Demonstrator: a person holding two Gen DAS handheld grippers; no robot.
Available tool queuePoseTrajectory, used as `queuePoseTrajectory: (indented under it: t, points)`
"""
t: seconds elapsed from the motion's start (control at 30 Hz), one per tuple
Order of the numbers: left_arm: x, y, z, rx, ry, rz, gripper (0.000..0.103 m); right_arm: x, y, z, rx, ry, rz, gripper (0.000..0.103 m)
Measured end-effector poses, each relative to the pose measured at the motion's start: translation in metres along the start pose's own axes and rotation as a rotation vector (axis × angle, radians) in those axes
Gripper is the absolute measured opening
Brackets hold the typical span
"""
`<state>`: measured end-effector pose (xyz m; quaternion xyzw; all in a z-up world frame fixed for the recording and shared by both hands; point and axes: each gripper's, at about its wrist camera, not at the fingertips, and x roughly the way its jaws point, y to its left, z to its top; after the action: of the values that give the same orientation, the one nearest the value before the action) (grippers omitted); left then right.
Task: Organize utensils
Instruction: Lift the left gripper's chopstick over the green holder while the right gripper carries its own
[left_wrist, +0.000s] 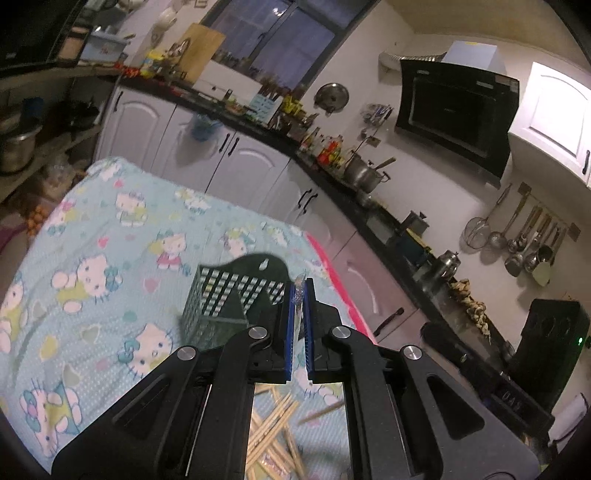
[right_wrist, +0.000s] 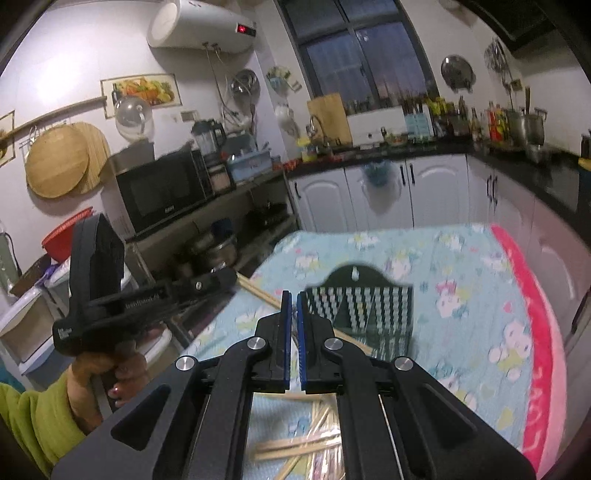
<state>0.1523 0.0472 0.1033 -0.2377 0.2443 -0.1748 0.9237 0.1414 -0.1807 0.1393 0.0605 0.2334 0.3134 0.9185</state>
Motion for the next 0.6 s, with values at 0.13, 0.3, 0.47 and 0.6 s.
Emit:
queuePoseTrajectory:
  t: [0.13, 0.3, 0.47, 0.6]
  points:
    - [-0.004, -0.005, 0.016, 0.015, -0.027, 0.003, 0.002, -0.007, 0.000, 0.024, -0.020, -0.055, -0.022, 0.003]
    - [-0.011, -0.010, 0.039, 0.038, -0.076, 0.015, 0.002, -0.010, -0.004, 0.058, -0.032, -0.121, -0.039, 0.003]
    - [-0.016, -0.010, 0.055, 0.065, -0.106, 0.046, 0.002, -0.006, -0.011, 0.089, -0.037, -0.172, -0.054, 0.003]
    - [-0.017, -0.007, 0.062, 0.080, -0.113, 0.069, 0.002, 0.001, -0.017, 0.108, -0.036, -0.201, -0.076, 0.003]
